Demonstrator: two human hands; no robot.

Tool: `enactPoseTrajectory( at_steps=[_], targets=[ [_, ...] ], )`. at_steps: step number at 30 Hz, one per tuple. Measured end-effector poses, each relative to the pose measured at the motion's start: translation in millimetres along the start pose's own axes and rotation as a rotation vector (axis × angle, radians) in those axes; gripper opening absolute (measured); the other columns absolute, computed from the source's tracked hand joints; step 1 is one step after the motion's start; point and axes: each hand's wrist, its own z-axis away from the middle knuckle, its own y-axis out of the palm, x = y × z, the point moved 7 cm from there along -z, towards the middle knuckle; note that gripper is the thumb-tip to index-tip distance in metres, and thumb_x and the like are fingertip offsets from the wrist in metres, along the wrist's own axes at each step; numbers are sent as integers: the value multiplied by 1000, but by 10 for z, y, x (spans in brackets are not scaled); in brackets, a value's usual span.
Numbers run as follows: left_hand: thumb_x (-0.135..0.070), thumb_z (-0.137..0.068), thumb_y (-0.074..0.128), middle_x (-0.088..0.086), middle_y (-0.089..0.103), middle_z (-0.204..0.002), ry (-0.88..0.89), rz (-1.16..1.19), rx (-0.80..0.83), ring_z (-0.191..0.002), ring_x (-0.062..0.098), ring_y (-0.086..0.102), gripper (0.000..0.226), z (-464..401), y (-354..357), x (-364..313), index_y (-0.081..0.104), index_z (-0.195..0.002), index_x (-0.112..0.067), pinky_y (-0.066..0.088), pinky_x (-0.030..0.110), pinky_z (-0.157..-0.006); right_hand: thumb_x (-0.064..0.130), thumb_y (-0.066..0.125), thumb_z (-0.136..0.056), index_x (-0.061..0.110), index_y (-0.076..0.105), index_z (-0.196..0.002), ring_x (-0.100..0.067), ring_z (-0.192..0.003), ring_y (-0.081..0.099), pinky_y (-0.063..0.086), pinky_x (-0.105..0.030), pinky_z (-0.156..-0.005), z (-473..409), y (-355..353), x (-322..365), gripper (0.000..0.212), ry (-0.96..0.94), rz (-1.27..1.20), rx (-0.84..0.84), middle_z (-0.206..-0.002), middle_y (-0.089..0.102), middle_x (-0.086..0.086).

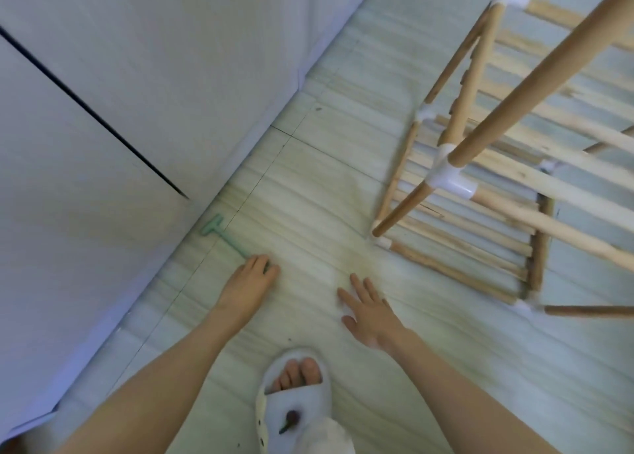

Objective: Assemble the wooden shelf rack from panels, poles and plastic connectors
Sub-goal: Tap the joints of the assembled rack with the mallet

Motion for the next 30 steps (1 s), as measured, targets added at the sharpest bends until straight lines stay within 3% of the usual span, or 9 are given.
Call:
enactPoseTrajectory(
  at_steps=[2, 5, 8, 12, 14, 16, 20, 25, 30],
  targets=[
    [14, -26, 80, 15, 59, -71, 38, -47, -30, -62, 27, 61, 48, 31, -91, -43, 65, -70, 0, 43, 24, -44, 31, 32, -102, 26, 8, -151, -22, -144, -18, 8, -43, -118, 11, 3, -6, 55, -3, -23, 19, -155, -23, 1],
    [17, -51, 71, 17, 58, -86, 40, -25, -2, -79, 29, 60, 36, 62, -131, -26, 63, -83, 3, 44, 29, -54, 30, 30, -102, 23, 11, -151, -20, -144, -15, 10, -37, -117, 42, 3, -9, 53, 20, -61, 42, -156, -20, 1],
    [23, -25, 73, 13, 55, -64, 35, 47, -95, -51, 27, 54, 47, 108, -365, -85, 59, -64, 0, 37, 26, -33, 32, 30, -102, 19, 17, -150, -21, -146, 2, 13, -31, -115, 126, -24, 49, 51, 76, -199, 45, -159, -5, -3],
    [20, -75, 51, 16, 52, -94, -165, 376, -296, -76, 28, 51, 28, 71, -729, 30, 55, -94, 1, 41, 40, -54, 29, 31, -102, 10, 40, -139, -24, -129, 41, 34, -28, -101, 356, -226, 164, 43, 177, -518, 14, -145, 39, -8],
    [5, -93, 43, 12, 49, -102, -369, 646, -468, -83, 25, 49, 17, 113, -984, 173, 55, -103, -1, 46, 41, -70, 24, 32, -102, 4, 54, -116, -19, -91, 56, 44, -24, -74, 503, -354, 269, 33, 170, -781, 22, -107, 58, -7],
    [-1, -97, 40, 8, 45, -104, -481, 935, -620, -90, 29, 54, 18, 178, -1266, 180, 56, -104, -2, 49, 38, -82, 25, 35, -101, 10, 57, -93, -11, -66, 54, 44, -19, -58, 723, -542, 383, 27, 158, -1072, -20, -80, 59, -2],
    [3, -97, 38, 5, 42, -104, -236, 1018, -762, -83, 28, 62, 25, 304, -2086, -273, 62, -102, -1, 45, 8, -79, 38, 37, -100, 6, 62, -90, -17, -71, 66, 56, -27, -65, 1176, -979, 578, 42, 33, -1404, -94, -79, 70, -8],
    [6, -94, 41, -7, 45, -96, 177, 985, -916, -75, 3, 63, 30, 785, -3175, -969, 63, -93, -14, 49, 13, -75, 43, 40, -98, -1, 54, -100, -26, -74, 67, 56, -36, -62, 1908, -1532, 766, 46, -127, -1986, -113, -81, 69, -17],
    [-4, -86, 48, -6, 51, -91, 409, 886, -938, -85, -2, 54, 21, 1297, -3859, -1423, 67, -88, -14, 44, 13, -76, 20, 40, -99, -3, 54, -85, -23, -43, 63, 53, -28, -42, 2680, -1962, 885, 31, -319, -2409, -148, -55, 64, -17]
  ],
)
